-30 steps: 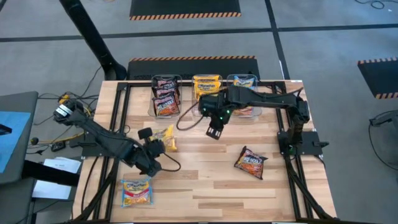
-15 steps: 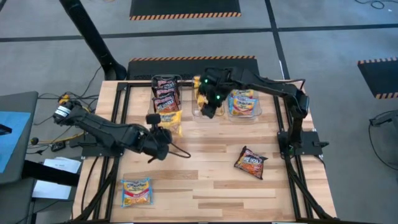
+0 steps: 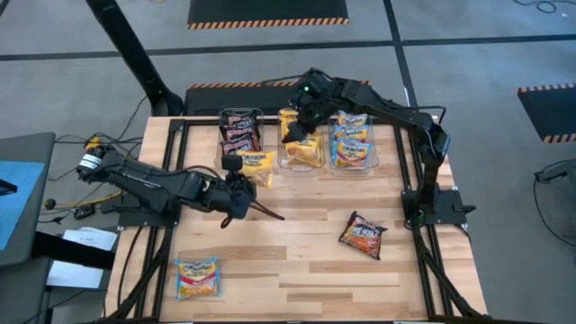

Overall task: Sort Maruchan noodles
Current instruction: Put the yellow noodle pack into the center transparent bin

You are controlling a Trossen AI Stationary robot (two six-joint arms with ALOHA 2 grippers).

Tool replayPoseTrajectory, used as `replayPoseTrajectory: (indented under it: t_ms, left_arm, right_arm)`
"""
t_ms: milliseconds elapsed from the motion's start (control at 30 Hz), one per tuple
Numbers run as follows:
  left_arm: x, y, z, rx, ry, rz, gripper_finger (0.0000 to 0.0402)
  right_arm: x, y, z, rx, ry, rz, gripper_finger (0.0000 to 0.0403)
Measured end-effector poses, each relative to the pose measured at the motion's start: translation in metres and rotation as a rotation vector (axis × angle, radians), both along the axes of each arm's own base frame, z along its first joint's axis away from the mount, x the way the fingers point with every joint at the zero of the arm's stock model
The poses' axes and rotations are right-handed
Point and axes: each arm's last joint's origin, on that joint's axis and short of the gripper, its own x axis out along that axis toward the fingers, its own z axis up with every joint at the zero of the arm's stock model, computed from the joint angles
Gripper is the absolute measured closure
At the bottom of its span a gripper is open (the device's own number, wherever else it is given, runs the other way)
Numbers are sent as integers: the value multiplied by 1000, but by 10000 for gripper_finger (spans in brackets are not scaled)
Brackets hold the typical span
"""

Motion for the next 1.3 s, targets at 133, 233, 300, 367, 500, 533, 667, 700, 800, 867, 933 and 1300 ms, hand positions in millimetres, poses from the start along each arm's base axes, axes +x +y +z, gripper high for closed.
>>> replayPoseTrajectory:
  t_ms: [133,233,300,367,500,533,667,700,800,867,933,1300]
  left_arm:
    - [4,4,3,31,-14,-15,399]
    - [8,6,6,78,-25,-28,399]
    - [10,7,8,99,-28,-43,399]
    - [12,9,9,115,-31,-53,399]
    - [15,13,12,150,-31,-64,399]
    - [16,14,12,162,-32,-67,399]
    - [18,16,14,191,-23,-86,399]
    - [18,16,14,197,-21,-90,399]
    - [19,17,15,214,-10,-99,399]
    - [20,17,16,229,-13,-101,399]
    - [21,17,18,246,-22,-98,399]
    - [23,16,20,262,-36,-109,398]
  right_arm:
    - [-1,-7,3,66,-30,-46,164]
    - [-2,-10,4,137,-24,-79,162]
    - [-2,-11,4,180,-20,-91,162]
    - [-2,-9,4,199,-14,-102,162]
    - [1,-4,4,236,1,-117,162]
    - [1,-3,4,247,5,-121,162]
    - [4,3,4,254,10,-111,162]
    - [4,4,4,257,12,-112,162]
    - [7,9,4,277,21,-116,162]
    - [8,13,4,289,27,-117,162]
    - [9,16,4,290,29,-110,162]
    - [13,23,4,283,24,-98,218]
